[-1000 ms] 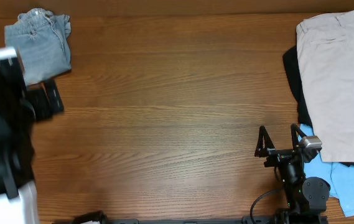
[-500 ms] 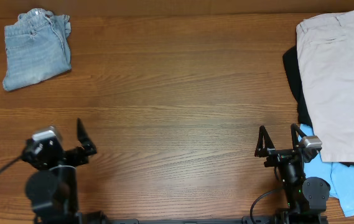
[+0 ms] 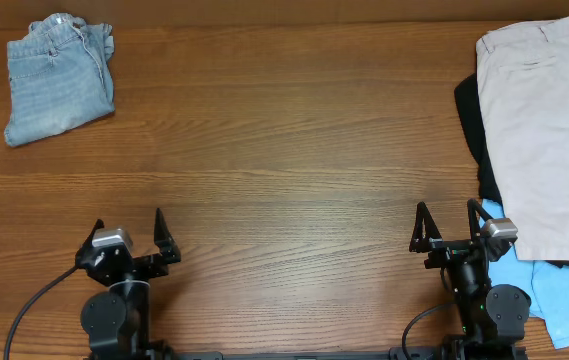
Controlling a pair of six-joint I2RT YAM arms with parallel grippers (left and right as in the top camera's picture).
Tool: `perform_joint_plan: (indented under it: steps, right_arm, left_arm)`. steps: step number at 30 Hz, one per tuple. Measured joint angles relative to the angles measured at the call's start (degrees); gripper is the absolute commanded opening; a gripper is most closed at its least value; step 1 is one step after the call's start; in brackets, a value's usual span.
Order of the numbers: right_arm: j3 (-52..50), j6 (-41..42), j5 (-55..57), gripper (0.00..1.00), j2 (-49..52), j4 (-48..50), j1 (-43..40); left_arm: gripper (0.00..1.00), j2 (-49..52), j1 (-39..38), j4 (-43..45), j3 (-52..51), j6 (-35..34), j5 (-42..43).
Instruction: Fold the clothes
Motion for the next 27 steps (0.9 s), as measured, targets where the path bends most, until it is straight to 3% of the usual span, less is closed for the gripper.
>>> perform_joint_plan:
  steps: [27]
  right_arm:
    - [0.0,0.0,0.0,1.0,0.0,0.0,0.0]
  left_arm:
    - [1.0,-0.2,0.0,0.1,-2.7,-1.9,0.0]
